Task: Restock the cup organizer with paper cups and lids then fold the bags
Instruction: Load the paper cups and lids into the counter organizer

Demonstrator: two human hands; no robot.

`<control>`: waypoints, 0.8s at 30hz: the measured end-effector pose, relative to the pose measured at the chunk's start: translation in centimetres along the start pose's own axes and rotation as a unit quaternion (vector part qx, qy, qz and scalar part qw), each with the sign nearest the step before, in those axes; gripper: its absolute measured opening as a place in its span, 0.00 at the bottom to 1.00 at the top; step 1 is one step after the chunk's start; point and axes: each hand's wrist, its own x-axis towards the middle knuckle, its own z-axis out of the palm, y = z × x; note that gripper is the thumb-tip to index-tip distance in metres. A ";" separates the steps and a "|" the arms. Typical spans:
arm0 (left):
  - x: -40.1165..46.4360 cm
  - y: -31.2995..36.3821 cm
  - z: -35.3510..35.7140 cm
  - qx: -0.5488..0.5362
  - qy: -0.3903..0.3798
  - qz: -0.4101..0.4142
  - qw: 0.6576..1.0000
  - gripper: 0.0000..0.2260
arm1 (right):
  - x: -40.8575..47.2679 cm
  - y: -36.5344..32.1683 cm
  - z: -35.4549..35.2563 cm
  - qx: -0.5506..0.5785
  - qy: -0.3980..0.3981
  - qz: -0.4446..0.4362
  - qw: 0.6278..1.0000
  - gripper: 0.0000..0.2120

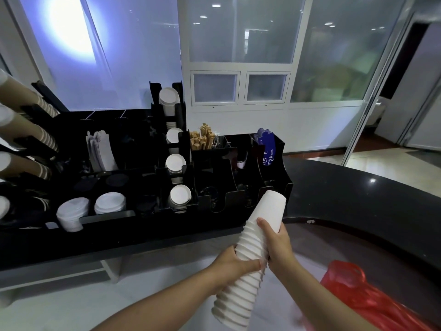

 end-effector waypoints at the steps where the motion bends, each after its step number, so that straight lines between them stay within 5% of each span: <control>1: 0.2 0.2 0.1 0.004 0.003 0.002 1.000 0.22 | 0.2 -0.1 0.1 -0.003 0.009 -0.003 1.000 0.21; 4: 0.5 0.5 0.4 0.017 0.012 0.001 1.000 0.23 | 0.7 -0.1 0.2 -0.006 0.028 -0.006 1.000 0.21; 10: 0.7 0.0 0.4 0.200 0.154 0.012 0.968 0.34 | 0.8 0.5 1.6 -0.062 0.062 -0.043 0.995 0.30; 13: 1.5 0.0 -0.6 0.174 0.140 0.045 0.974 0.33 | 1.0 -0.6 2.2 -0.095 0.037 -0.089 0.991 0.31; 17: 2.1 -2.8 -2.9 0.167 0.060 0.036 0.984 0.38 | 2.5 -2.2 0.5 -0.053 -0.039 -0.045 0.997 0.26; 24: 2.3 -7.2 -3.8 0.140 0.016 0.031 0.990 0.37 | 3.2 -3.7 -1.6 -0.071 -0.073 -0.056 0.993 0.34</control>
